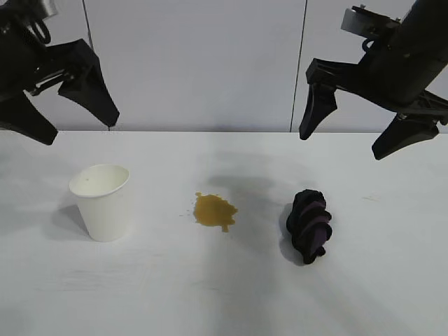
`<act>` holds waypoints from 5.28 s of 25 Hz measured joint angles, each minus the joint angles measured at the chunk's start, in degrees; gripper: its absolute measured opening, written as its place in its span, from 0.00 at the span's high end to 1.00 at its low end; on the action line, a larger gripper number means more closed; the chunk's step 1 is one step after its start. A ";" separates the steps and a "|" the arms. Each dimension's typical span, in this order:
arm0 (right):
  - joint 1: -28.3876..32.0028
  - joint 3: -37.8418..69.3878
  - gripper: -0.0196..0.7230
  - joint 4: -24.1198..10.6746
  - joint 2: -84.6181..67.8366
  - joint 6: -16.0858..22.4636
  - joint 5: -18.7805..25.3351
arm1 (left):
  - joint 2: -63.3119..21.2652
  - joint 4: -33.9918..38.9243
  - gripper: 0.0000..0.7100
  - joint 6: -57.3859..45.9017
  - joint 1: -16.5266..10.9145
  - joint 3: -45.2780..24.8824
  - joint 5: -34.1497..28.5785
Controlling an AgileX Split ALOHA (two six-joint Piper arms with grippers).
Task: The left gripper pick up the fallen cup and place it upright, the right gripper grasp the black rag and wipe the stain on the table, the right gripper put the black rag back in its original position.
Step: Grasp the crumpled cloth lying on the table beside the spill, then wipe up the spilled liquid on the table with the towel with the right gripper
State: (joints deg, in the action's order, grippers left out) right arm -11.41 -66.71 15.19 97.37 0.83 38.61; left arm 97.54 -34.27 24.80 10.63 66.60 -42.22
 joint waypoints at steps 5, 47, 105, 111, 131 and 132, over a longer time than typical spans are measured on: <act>0.00 0.00 0.04 0.00 0.00 -0.07 -1.22 | 0.00 0.06 0.02 -0.13 0.00 0.16 -0.03; -4.45 -0.06 0.83 -2.92 16.47 9.54 -7.71 | 0.02 -2.87 0.02 -0.25 0.00 0.16 0.67; -24.57 -22.77 0.85 -16.49 30.17 19.08 -4.74 | 0.02 -2.76 0.02 -0.25 0.00 0.16 0.51; -24.82 -25.48 0.85 -15.19 32.27 20.20 -5.60 | 0.02 -2.76 0.02 -0.25 0.00 0.16 0.13; -16.82 -27.63 0.85 -17.31 33.08 22.01 -4.99 | 0.02 -2.76 0.02 -0.25 0.00 0.16 0.31; -17.86 -27.63 0.85 -17.31 33.08 21.88 -4.99 | 0.02 -2.76 0.02 -0.25 0.00 0.16 0.31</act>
State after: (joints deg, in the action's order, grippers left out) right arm -29.27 -94.34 -2.12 130.45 22.71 33.62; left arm 97.56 -37.03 24.55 10.63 66.77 -41.91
